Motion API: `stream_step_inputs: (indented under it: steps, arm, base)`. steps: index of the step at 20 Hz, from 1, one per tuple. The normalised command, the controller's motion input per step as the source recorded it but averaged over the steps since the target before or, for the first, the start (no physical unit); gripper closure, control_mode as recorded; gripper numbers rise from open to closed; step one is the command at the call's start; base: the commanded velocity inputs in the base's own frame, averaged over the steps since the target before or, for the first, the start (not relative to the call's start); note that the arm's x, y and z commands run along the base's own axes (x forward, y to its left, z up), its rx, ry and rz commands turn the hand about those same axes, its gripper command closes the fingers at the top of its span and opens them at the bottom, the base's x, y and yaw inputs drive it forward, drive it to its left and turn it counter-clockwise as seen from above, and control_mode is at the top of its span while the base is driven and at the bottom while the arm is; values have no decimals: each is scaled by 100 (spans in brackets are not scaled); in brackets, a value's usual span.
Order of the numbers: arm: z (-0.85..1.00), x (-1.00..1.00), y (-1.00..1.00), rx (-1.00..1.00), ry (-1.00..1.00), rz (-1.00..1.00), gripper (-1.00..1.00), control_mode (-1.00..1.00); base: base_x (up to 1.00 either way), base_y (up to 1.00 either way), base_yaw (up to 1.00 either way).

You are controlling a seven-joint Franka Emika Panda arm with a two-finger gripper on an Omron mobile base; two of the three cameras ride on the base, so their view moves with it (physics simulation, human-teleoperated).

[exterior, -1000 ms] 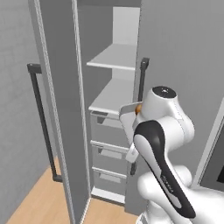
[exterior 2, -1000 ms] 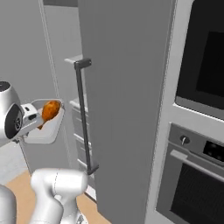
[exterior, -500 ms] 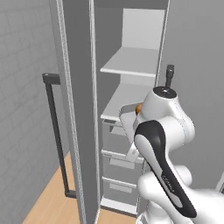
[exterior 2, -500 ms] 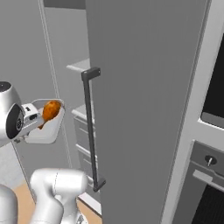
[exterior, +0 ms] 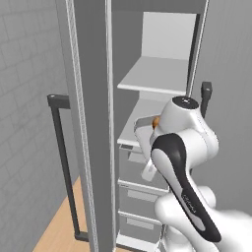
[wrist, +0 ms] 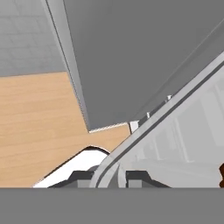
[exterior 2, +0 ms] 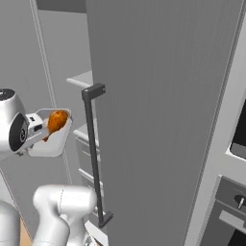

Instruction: Take the meat container that has the chicken drumstick and place it on the second highest rack of the freezer. Then take the vegetable container that has the onion and sweet potato and place it on the highest rack of the freezer.

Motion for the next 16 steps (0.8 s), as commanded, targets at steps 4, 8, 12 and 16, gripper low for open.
stream_step_inputs:
  steps: [4,8,12,16]
  arm:
    - [-35,49,-2,13,1,-15,100,-100]
    - [-27,81,0,13,5,-21,100,-100]
    - [-19,83,-1,10,4,-13,100,-100]
    - [-14,70,-20,0,0,0,100,-100]
  base:
    - [0,0,0]
    - [0,0,0]
    - [0,0,0]
    - [0,0,0]
